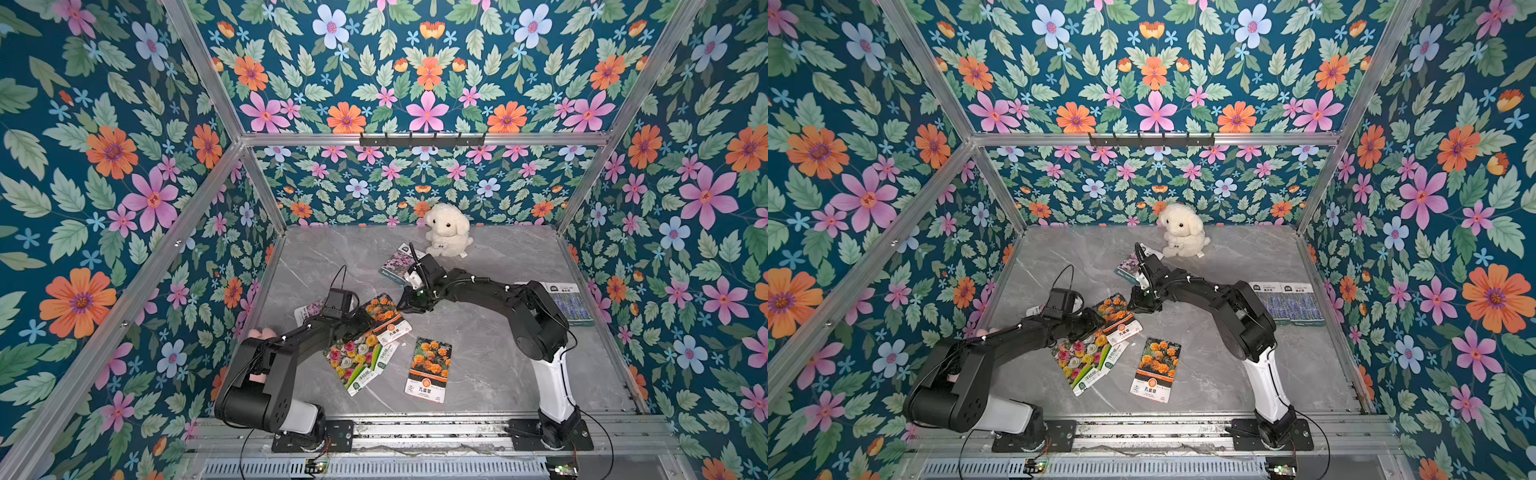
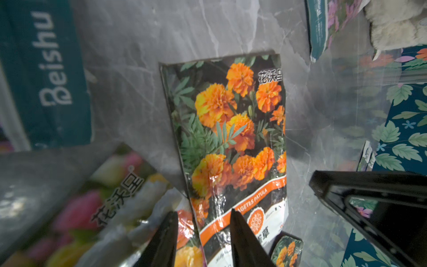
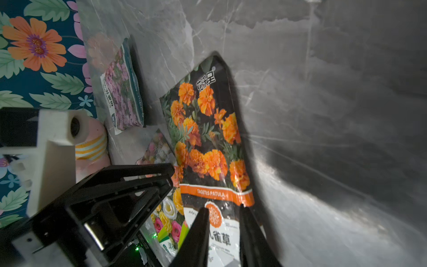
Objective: Arrange the seed packets in a row
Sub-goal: Pick up the seed packet from the center of the board.
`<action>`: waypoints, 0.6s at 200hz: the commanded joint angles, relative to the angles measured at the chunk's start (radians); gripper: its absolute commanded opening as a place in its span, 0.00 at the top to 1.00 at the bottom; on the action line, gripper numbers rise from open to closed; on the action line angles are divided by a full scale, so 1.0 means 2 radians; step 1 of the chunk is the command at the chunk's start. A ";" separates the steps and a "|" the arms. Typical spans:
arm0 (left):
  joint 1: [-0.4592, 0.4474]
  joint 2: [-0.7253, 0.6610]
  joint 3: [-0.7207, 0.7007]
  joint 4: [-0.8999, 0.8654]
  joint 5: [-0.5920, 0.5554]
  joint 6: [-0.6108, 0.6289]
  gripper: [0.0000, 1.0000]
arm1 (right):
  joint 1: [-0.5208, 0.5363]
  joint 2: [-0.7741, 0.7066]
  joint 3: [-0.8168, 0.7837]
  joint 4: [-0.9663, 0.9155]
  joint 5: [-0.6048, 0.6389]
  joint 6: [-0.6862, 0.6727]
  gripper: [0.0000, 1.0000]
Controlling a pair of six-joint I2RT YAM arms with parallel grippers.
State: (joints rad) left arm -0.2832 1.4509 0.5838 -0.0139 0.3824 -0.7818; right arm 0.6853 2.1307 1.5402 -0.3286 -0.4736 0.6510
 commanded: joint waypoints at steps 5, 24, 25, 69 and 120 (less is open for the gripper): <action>0.000 0.004 -0.003 0.015 0.003 -0.008 0.59 | 0.002 0.017 0.015 -0.021 -0.011 -0.007 0.73; 0.000 0.007 -0.004 0.016 0.003 -0.011 0.60 | 0.002 0.029 0.019 -0.029 -0.013 -0.009 0.73; 0.000 0.007 -0.004 0.016 0.003 -0.011 0.60 | 0.002 0.030 0.019 -0.030 -0.013 -0.009 0.73; 0.000 0.010 -0.009 0.052 0.031 -0.022 0.60 | 0.001 0.046 0.018 -0.039 -0.013 -0.008 0.74; 0.000 0.013 0.006 0.099 0.074 -0.028 0.73 | 0.001 0.040 0.011 -0.030 -0.014 -0.002 0.74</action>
State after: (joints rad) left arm -0.2832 1.4799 0.5816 0.1249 0.4812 -0.8375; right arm 0.6857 2.2162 1.5707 -0.3576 -0.5331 0.6434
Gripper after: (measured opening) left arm 0.320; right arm 0.259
